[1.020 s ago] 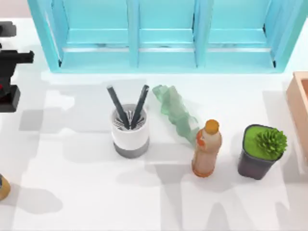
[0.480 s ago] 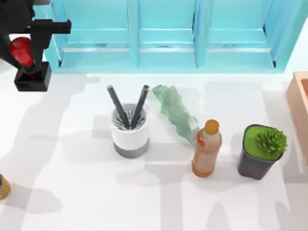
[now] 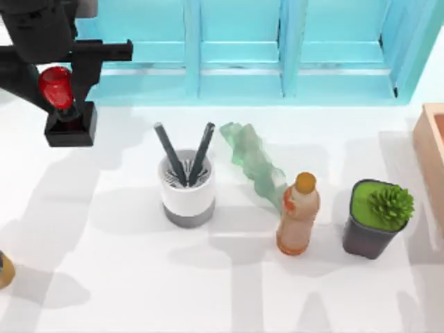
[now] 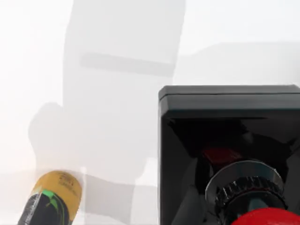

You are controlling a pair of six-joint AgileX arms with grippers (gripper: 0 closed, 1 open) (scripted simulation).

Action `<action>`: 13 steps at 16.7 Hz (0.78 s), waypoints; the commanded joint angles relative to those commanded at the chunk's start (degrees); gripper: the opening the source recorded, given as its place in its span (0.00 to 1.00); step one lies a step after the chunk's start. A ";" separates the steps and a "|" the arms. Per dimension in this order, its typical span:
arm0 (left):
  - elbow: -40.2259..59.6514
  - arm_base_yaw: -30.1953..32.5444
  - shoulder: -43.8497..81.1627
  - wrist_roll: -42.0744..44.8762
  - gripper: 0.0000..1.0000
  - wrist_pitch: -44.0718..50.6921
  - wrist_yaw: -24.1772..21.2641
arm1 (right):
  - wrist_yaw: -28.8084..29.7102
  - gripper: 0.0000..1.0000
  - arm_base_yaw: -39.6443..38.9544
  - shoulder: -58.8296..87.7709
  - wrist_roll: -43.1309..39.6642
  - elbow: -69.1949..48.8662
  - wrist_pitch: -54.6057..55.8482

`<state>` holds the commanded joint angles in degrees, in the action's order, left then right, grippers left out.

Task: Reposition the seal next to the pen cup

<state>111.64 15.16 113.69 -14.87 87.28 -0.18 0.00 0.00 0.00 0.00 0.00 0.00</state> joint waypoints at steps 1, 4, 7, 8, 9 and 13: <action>-2.42 2.13 -1.73 -1.85 0.00 -0.58 -0.03 | 0.00 1.00 0.00 0.00 0.00 0.00 0.00; -7.98 7.32 -5.68 -6.31 0.00 -1.81 -0.13 | 0.00 1.00 0.00 0.00 0.00 0.00 0.00; -8.99 8.33 -6.42 -7.20 0.00 -2.01 -0.18 | 0.00 1.00 0.00 0.00 0.00 0.00 0.00; -8.99 8.33 -6.42 -7.20 0.00 -2.01 -0.18 | 0.00 1.00 0.00 0.00 0.00 0.00 0.00; -8.85 8.09 -6.15 -7.05 0.00 -1.88 -0.20 | 0.00 1.00 0.00 0.00 0.00 0.00 0.00; -11.37 8.25 -6.63 -7.05 0.00 -4.06 -0.20 | 0.00 1.00 0.00 0.00 0.00 0.00 0.00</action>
<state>100.28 23.41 107.07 -21.93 83.22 -0.38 0.00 0.00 0.00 0.00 0.00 0.00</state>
